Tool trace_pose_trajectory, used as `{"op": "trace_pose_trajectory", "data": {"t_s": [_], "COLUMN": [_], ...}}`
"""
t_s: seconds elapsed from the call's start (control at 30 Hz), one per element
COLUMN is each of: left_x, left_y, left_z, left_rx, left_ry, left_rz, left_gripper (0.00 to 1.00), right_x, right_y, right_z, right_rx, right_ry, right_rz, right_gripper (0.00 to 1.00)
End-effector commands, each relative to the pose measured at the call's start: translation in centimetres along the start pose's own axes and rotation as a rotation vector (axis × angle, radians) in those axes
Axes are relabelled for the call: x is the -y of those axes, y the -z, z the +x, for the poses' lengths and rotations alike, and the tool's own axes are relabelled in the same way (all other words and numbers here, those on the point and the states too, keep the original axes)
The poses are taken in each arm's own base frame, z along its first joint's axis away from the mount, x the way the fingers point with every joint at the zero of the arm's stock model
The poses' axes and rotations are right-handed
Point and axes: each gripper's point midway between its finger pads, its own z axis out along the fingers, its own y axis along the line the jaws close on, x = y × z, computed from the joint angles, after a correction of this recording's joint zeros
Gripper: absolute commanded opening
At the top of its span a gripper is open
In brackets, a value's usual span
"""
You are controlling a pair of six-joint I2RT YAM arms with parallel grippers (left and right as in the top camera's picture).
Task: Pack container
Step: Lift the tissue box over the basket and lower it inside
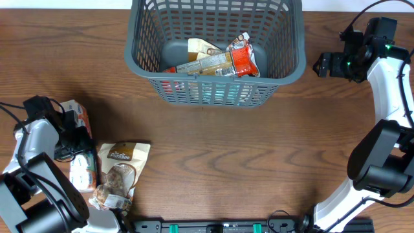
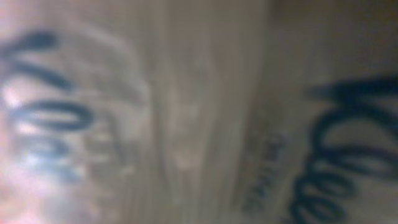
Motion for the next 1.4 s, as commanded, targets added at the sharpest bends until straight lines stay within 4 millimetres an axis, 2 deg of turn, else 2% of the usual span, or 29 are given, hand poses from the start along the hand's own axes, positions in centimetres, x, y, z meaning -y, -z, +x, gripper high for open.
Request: {"op": "trace_pose_trajectory", "data": {"t_s": [0.0, 0.17, 0.33, 0.4, 0.5, 0.6, 0.8, 0.93, 1.07, 1.17, 1.37], "left_x": [1.5, 2.3, 4.4, 6.1, 8.9, 13.1, 22.8, 28.0, 30.7, 32.1, 35.5], "left_y": [2.6, 8.9, 17.5, 21.5, 25.7, 29.3, 34.1, 38.2, 41.3, 42.5, 41.7], "left_z": [-1.6, -4.5, -7.8, -8.7, -9.0, -8.9, -7.4, -7.3, -7.8, -8.2, -9.3], "left_rx": [0.078, 0.248, 0.508, 0.618, 0.728, 0.827, 1.029, 1.253, 1.412, 1.487, 1.525], "left_ry": [0.028, -0.019, -0.11, -0.165, -0.272, -0.476, -0.959, -1.089, -1.101, -1.104, -1.132], "left_rz": [0.082, 0.065, 0.042, 0.044, 0.053, 0.062, 0.072, 0.105, 0.133, 0.147, 0.189], "left_gripper": [0.06, 0.06, 0.06, 0.06, 0.06, 0.06, 0.06, 0.06, 0.06, 0.06, 0.06], "right_x": [-0.5, -0.5, -0.5, -0.5, -0.5, -0.5, -0.6, -0.6, -0.6, -0.6, -0.6], "right_y": [-0.3, -0.3, -0.3, -0.3, -0.3, -0.4, -0.4, -0.4, -0.4, -0.4, -0.4], "right_z": [0.2, 0.2, 0.2, 0.2, 0.2, 0.2, 0.2, 0.2, 0.3, 0.3, 0.5], "right_rx": [-0.01, -0.01, -0.01, -0.01, -0.01, -0.009, -0.011, -0.01, -0.011, -0.015, -0.02], "right_ry": [0.017, 0.017, 0.013, 0.013, 0.014, 0.014, 0.014, 0.015, 0.015, 0.014, 0.013], "right_rz": [-0.01, -0.01, -0.011, -0.011, -0.011, -0.011, -0.012, -0.011, -0.011, -0.012, -0.013], "right_gripper": [0.99, 0.98, 0.99, 0.99, 0.99, 0.99, 0.99, 0.99, 0.99, 0.99, 0.99]}}
